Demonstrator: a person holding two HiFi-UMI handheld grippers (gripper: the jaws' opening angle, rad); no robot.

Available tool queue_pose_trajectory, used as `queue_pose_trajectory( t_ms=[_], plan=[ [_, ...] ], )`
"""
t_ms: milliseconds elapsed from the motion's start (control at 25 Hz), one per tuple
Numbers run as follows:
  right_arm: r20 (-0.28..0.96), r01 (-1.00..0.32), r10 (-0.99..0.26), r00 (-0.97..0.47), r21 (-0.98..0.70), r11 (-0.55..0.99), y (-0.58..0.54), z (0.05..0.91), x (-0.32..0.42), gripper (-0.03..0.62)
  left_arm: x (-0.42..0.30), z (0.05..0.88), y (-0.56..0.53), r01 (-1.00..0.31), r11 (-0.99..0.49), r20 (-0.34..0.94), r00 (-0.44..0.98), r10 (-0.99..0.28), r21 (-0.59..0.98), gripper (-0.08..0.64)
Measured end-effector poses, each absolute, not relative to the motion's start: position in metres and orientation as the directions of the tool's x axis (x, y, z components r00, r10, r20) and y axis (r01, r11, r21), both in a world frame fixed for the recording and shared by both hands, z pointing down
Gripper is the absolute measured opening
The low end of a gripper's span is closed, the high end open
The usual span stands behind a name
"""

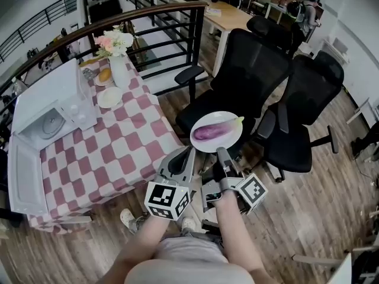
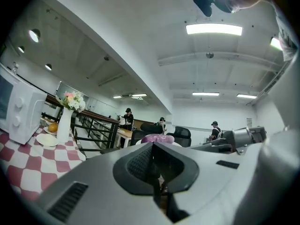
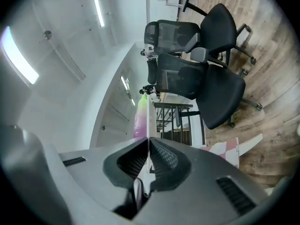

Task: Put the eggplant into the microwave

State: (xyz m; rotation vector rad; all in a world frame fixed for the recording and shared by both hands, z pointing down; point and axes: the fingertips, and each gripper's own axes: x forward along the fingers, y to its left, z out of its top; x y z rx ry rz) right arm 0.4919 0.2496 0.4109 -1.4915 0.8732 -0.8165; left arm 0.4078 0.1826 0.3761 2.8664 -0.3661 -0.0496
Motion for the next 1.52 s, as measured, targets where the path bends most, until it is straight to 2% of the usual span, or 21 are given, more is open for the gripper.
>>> queue_pose_trajectory(
  t_ms=[520,1520],
  plan=[
    [0.021,-0.089,-0.906,0.424,-0.994,-0.065,0.202,0.406,0.46,0.032,0.376,0.368,0.143,-0.271,-0.932,-0.015,0.959,-0.283,0.242,0.003],
    [0.012,-0.091,-0.962,0.273,-0.995,-0.038,0.071,0.398,0.363,0.032,0.265,0.356,0.015,-0.431,-0.869,-0.028,0.892,-0.451,0.244,0.003]
  ],
)
